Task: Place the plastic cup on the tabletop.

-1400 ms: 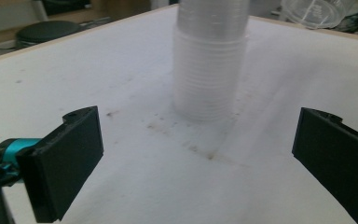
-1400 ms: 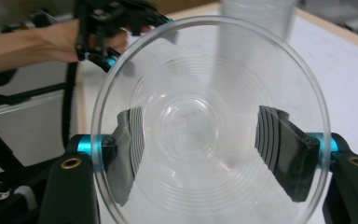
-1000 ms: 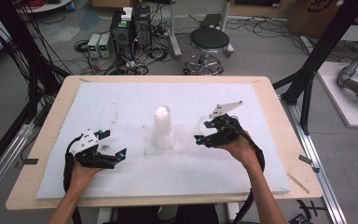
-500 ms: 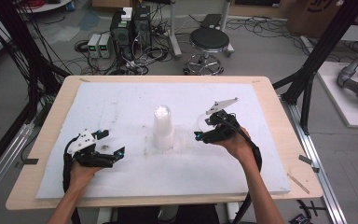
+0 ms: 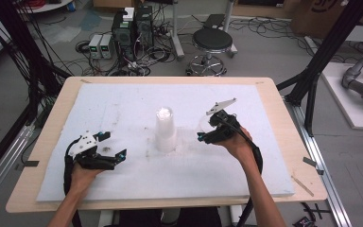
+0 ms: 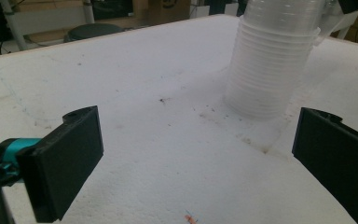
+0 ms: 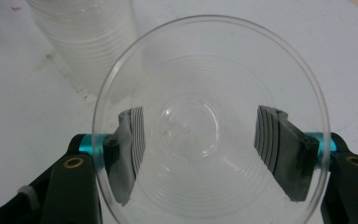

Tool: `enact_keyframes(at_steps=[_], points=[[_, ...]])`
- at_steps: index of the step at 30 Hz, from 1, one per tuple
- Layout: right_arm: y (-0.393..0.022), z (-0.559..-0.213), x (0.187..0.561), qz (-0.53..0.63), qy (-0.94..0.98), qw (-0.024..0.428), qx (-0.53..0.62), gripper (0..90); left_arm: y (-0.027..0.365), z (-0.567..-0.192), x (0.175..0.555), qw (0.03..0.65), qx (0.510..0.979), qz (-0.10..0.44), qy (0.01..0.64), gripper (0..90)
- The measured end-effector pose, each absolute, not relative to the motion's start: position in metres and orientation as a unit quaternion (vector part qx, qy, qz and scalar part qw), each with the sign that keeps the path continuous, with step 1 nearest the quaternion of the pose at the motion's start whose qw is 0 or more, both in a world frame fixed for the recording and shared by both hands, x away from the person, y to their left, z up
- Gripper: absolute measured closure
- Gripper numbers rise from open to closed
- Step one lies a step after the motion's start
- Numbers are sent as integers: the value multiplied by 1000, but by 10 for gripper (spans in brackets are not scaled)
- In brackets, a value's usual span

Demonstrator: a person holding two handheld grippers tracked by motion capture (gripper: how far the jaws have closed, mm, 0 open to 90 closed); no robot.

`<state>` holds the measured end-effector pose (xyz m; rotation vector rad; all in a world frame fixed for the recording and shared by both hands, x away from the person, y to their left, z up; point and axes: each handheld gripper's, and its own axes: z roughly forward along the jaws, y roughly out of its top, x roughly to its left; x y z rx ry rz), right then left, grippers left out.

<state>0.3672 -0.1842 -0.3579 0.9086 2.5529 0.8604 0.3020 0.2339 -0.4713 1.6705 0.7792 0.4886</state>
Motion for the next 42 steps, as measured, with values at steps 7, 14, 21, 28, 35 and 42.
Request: enact_keyframes(at_steps=[7, 14, 21, 28, 35, 42], points=[[-178, -368, 377, 268, 898, 149, 315, 341, 233, -471, 302, 574, 718, 212, 331, 18], [-170, -380, 385, 239, 905, 140, 323, 341, 234, -471, 303, 574, 716, 208, 338, 18], [-163, -394, 392, 233, 909, 121, 324, 338, 234, -471, 303, 575, 713, 207, 344, 18], [-160, -396, 395, 237, 908, 124, 322, 337, 234, -471, 304, 575, 713, 206, 345, 19], [-158, -401, 396, 231, 910, 137, 317, 173, 234, -471, 304, 575, 713, 205, 344, 18], [-163, -405, 393, 247, 902, 138, 325, 141, 235, -471, 304, 577, 712, 203, 346, 18]])
